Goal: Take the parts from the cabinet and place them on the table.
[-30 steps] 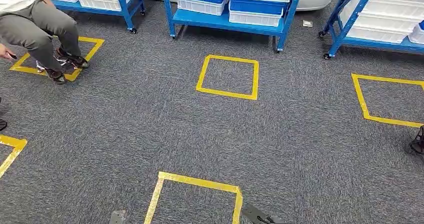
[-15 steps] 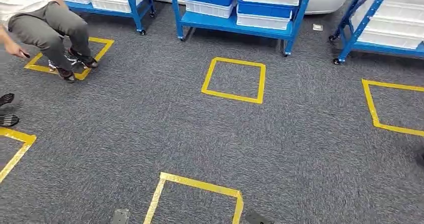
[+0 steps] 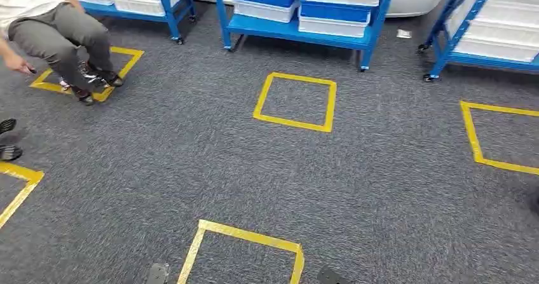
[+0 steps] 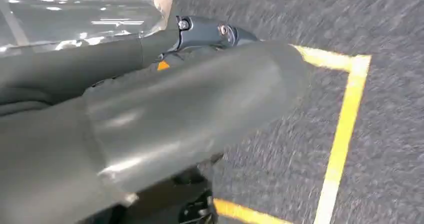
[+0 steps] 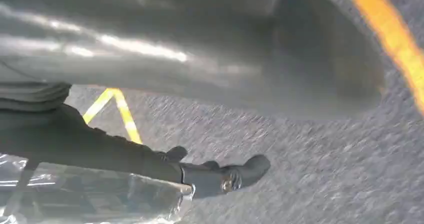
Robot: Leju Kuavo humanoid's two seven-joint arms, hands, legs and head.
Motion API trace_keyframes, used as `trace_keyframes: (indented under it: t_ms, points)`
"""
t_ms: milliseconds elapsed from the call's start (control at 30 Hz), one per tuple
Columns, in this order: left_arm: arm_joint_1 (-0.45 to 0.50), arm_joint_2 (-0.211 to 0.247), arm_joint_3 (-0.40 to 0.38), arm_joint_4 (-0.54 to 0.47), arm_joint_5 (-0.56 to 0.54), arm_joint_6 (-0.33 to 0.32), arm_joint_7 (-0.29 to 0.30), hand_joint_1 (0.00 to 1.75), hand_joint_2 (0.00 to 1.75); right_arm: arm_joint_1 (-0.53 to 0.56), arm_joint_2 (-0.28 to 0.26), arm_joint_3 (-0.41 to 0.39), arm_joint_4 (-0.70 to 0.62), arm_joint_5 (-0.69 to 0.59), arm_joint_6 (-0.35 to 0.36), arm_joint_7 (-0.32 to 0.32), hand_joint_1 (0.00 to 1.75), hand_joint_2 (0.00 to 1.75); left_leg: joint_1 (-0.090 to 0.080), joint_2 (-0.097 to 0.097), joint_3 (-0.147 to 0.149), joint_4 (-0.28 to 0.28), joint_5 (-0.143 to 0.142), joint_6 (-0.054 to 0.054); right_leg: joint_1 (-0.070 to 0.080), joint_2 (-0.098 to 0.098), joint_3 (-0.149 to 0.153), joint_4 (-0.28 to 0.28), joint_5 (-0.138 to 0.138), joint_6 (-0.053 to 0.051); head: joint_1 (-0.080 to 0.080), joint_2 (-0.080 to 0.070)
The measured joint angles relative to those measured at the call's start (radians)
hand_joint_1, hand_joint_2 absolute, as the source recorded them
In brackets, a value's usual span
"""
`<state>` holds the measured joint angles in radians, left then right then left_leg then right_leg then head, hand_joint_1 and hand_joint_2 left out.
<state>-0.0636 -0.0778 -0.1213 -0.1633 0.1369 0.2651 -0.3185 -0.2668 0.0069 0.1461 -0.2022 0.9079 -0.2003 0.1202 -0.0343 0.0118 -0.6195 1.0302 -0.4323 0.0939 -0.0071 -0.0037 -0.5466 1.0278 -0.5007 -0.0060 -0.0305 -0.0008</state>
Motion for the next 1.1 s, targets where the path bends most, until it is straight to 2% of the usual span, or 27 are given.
trace_keyframes:
  t_ms: [33,67,100,133,167,233,267,300,333,400,433,467,500,567,600,633,667,733,767,800,833,867,900,933,967,1067,1100]
  points:
    - [0.001,0.0,0.0,0.0,0.0,0.0,0.001,0.0,0.0,0.003,0.001,0.0,0.0,0.0,0.0,0.0,0.0,0.0,-0.002,-0.001,0.0,-0.003,0.001,0.001,0.0,-0.003,0.002,-0.004,0.0,0.001,0.0,0.0]
    - [0.001,0.0,0.0,0.0,0.0,0.0,0.001,0.0,0.0,0.002,0.004,0.0,0.0,0.0,0.0,0.0,0.0,0.0,-0.004,-0.002,0.006,-0.015,0.003,0.005,0.0,-0.004,0.008,-0.014,0.002,0.008,-0.002,0.0]
    - [0.001,-0.001,0.0,0.0,0.0,-0.001,0.0,0.0,0.0,0.003,0.004,0.0,-0.002,0.0,0.0,0.0,0.0,0.0,0.002,-0.002,0.036,-0.051,0.013,0.006,0.016,-0.006,0.02,-0.032,0.002,0.013,-0.001,0.0]
    - [0.001,-0.003,0.001,0.0,0.0,-0.001,0.0,0.0,0.0,0.003,0.002,-0.001,-0.002,0.0,-0.001,0.0,0.0,1.75,0.01,-0.002,0.054,-0.079,0.024,-0.004,0.008,-0.006,0.019,-0.01,-0.008,0.011,0.0,0.0]
    - [-0.002,-0.006,0.001,0.0,-0.001,-0.001,-0.001,0.0,0.0,0.001,-0.001,-0.001,-0.002,-0.001,-0.001,0.0,0.0,1.75,0.015,-0.002,0.066,-0.091,0.027,-0.005,0.008,-0.001,-0.011,0.051,-0.035,0.008,0.002,0.0]
    - [-0.004,-0.01,0.001,0.0,-0.002,-0.003,-0.001,0.0,0.0,0.002,-0.01,-0.002,-0.001,-0.004,0.0,0.001,0.0,1.75,0.016,-0.006,0.068,-0.09,0.023,-0.014,0.005,0.001,-0.093,0.202,-0.081,0.009,0.006,0.0]
    - [-0.003,-0.016,0.0,0.0,-0.003,-0.003,-0.001,0.0,0.0,0.007,-0.013,-0.003,0.001,-0.006,0.002,0.003,0.0,1.75,0.016,-0.01,0.069,-0.089,0.019,-0.019,0.001,0.001,-0.13,0.254,-0.09,0.015,0.005,0.0]
    - [-0.002,-0.017,0.0,0.0,-0.003,-0.003,0.0,0.0,0.0,0.013,-0.014,-0.003,0.002,-0.007,0.002,0.003,0.0,1.75,0.017,-0.013,0.07,-0.086,0.016,-0.023,-0.001,0.001,-0.146,0.264,-0.084,0.021,0.005,0.0]
    - [-0.002,-0.018,0.0,0.0,-0.005,-0.005,0.0,0.0,0.0,0.017,-0.018,-0.005,0.003,-0.009,0.002,0.003,0.0,1.75,0.02,-0.016,0.071,-0.081,0.011,-0.029,-0.004,0.001,-0.137,0.224,-0.054,0.035,0.007,0.0]
    - [-0.002,-0.019,-0.001,0.0,-0.007,-0.01,0.0,0.0,0.0,0.018,-0.02,-0.011,0.003,-0.013,0.0,0.0,0.0,1.75,0.027,-0.019,0.073,-0.065,-0.003,-0.044,-0.012,0.001,-0.068,0.053,0.031,0.064,0.007,0.0]
    - [-0.002,-0.019,-0.001,0.0,-0.008,-0.013,0.0,0.0,0.0,0.017,-0.02,-0.014,0.003,-0.015,0.0,-0.001,0.0,1.75,0.026,-0.019,0.069,-0.051,-0.014,-0.052,-0.018,0.0,-0.046,-0.012,0.05,0.067,0.007,0.0]
    - [-0.003,-0.018,-0.001,0.0,-0.01,-0.013,0.0,0.0,0.0,0.017,-0.019,-0.017,0.003,-0.015,-0.001,-0.002,0.0,1.75,0.019,-0.02,0.063,-0.038,-0.026,-0.061,-0.011,0.004,-0.035,-0.011,0.048,0.054,0.009,0.0]
    - [-0.003,-0.018,-0.002,0.0,-0.01,-0.014,-0.001,0.0,0.0,0.018,-0.019,-0.018,0.003,-0.017,-0.002,-0.002,0.0,1.75,0.022,-0.02,0.063,-0.034,-0.03,-0.062,-0.013,0.003,-0.038,-0.008,0.047,0.038,0.006,0.0]
    - [-0.003,-0.018,-0.003,0.0,-0.012,-0.014,-0.001,0.0,0.0,0.022,-0.02,-0.02,0.004,-0.019,-0.003,-0.002,0.0,1.75,0.025,-0.02,0.064,-0.035,-0.03,-0.063,-0.006,0.003,-0.039,-0.008,0.045,0.023,0.007,0.0]
    - [-0.003,-0.014,-0.004,0.0,-0.014,-0.014,-0.001,0.0,0.0,0.022,-0.019,-0.022,0.004,-0.021,-0.005,-0.001,0.0,1.75,0.028,-0.02,0.062,-0.029,-0.036,-0.068,-0.018,0.003,-0.036,-0.011,0.047,0.016,0.007,0.0]
    - [-0.003,-0.013,-0.006,0.0,-0.018,-0.016,-0.002,0.0,0.0,0.022,-0.02,-0.026,0.004,-0.022,-0.007,-0.001,0.0,1.75,0.029,-0.018,0.059,-0.011,-0.05,-0.075,-0.017,0.004,-0.032,-0.011,0.046,0.011,0.006,0.0]
    - [-0.003,-0.013,-0.009,0.0,-0.021,-0.018,-0.003,0.0,0.0,0.022,-0.019,-0.027,0.004,-0.025,-0.011,-0.001,0.0,1.75,0.031,-0.016,0.037,0.041,-0.083,-0.083,-0.017,0.004,-0.029,-0.011,0.043,0.006,0.0,0.0]
    - [-0.004,-0.012,-0.01,0.0,-0.023,-0.023,-0.004,0.0,0.0,0.025,-0.018,-0.029,0.004,-0.028,-0.014,-0.002,0.0,1.75,0.037,-0.016,-0.047,0.203,-0.156,-0.094,-0.015,0.003,-0.027,-0.011,0.04,0.001,0.0,0.0]
    - [-0.002,-0.012,-0.01,0.0,-0.023,-0.024,-0.004,0.0,0.0,0.028,-0.018,-0.031,0.004,-0.028,-0.014,-0.002,0.0,1.75,0.039,-0.015,-0.088,0.271,-0.175,-0.096,-0.014,0.003,-0.027,-0.011,0.038,0.0,0.0,0.0]
    - [-0.001,-0.012,-0.011,0.0,-0.024,-0.025,-0.004,0.0,0.0,0.029,-0.018,-0.034,0.004,-0.029,-0.015,-0.002,0.0,1.75,0.039,-0.015,-0.108,0.295,-0.171,-0.095,-0.014,0.003,-0.026,-0.011,0.037,-0.001,0.0,0.0]
    - [-0.001,-0.012,-0.011,0.0,-0.024,-0.026,-0.004,0.0,0.0,0.031,-0.019,-0.035,0.004,-0.029,-0.015,-0.002,0.0,1.75,0.039,-0.015,-0.104,0.272,-0.143,-0.092,-0.013,0.003,-0.024,-0.011,0.036,-0.003,-0.001,0.0]
    - [-0.001,-0.012,-0.011,0.0,-0.024,-0.026,-0.004,0.0,0.0,0.031,-0.019,-0.035,0.004,-0.029,-0.016,-0.002,0.0,1.75,0.038,-0.015,-0.078,0.207,-0.096,-0.086,-0.011,0.004,-0.02,-0.011,0.034,-0.004,0.0,0.0]
    - [-0.002,-0.012,-0.011,0.0,-0.024,-0.026,-0.004,0.0,0.0,0.031,-0.018,-0.035,0.004,-0.029,-0.016,-0.002,0.0,1.75,0.036,-0.015,-0.03,0.104,-0.039,-0.075,-0.009,0.006,-0.015,-0.011,0.031,-0.002,-0.001,0.0]
    - [-0.003,-0.011,-0.011,0.0,-0.025,-0.026,-0.005,0.0,0.0,0.031,-0.017,-0.035,0.004,-0.029,-0.016,-0.002,0.0,1.75,0.031,-0.014,0.015,0.012,0.001,-0.059,-0.009,0.007,-0.011,-0.013,0.03,-0.004,0.0,0.0]
    - [-0.005,-0.006,-0.011,0.0,-0.025,-0.027,-0.006,0.0,0.0,0.03,-0.015,-0.035,0.004,-0.029,-0.016,-0.002,0.0,1.75,0.027,-0.011,0.031,-0.018,-0.014,-0.051,-0.002,0.007,-0.011,-0.013,0.027,0.001,0.002,0.0]
    - [-0.004,-0.006,-0.011,0.0,-0.025,-0.028,-0.008,0.0,0.0,0.031,-0.014,-0.039,0.005,-0.029,-0.016,-0.003,0.0,1.75,0.019,-0.01,0.028,-0.021,-0.015,-0.046,-0.006,0.003,-0.01,-0.018,0.024,0.014,0.001,0.0]
    - [-0.004,-0.006,-0.011,0.0,-0.025,-0.028,-0.008,0.0,0.0,0.029,-0.013,-0.042,0.004,-0.029,-0.017,-0.003,0.0,1.75,0.019,-0.012,0.038,-0.037,-0.009,-0.039,-0.002,0.003,-0.003,-0.026,0.025,0.021,-0.001,0.0]
